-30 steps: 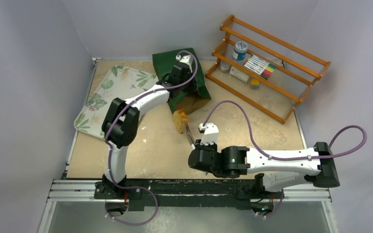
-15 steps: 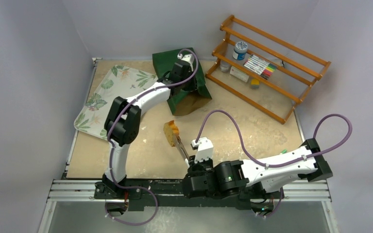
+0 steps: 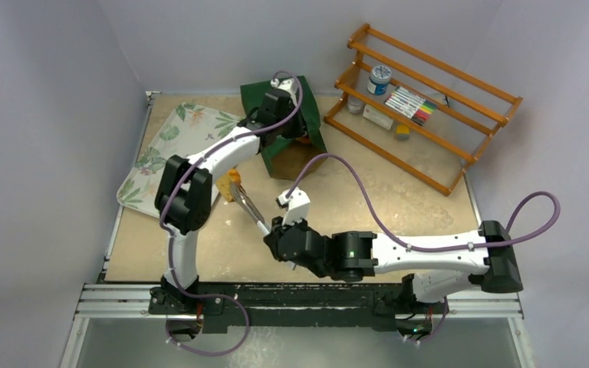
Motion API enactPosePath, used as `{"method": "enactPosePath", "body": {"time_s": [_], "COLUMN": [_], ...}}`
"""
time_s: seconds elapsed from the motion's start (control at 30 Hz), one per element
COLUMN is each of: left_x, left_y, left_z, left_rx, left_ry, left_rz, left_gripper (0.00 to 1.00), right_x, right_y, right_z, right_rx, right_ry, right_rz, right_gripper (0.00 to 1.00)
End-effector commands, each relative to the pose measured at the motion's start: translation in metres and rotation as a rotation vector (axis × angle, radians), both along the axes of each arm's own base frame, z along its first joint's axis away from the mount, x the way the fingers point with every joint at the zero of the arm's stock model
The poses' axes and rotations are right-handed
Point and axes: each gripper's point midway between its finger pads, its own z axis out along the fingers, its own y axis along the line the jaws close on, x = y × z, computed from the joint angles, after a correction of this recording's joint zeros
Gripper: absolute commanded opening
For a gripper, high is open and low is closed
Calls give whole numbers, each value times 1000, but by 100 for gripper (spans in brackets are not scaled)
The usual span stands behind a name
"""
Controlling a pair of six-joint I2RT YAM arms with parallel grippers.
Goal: Take the fake bread out of the paper bag
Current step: Place the fake bread in the container.
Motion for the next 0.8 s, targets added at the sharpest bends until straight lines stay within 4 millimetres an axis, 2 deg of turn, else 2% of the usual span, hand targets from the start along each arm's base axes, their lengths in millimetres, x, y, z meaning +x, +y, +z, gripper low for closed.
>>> {"method": "enactPosePath", "body": {"time_s": [0.0,0.2,0.37,0.77], "left_x": [3,0,-1,-6], "left_y": [15,20,23,23], "left_z": [69,92,97,96], "left_rx": [-111,-153,-158,-175], "left_ry": [-94,-91,-67,-43], "left_rz": [23,17,7,-10], "left_gripper": [0,0,0,0], "right_x": [7,25,42,73], "right_y": [44,69,93,146], "right_z": [33,28,20,-31], "right_rx": [170,252,294,319], "right_ry": [-59,-50,-38,40], "right_rz": [121,174,226,351], "right_gripper": [0,0,0,0]}}
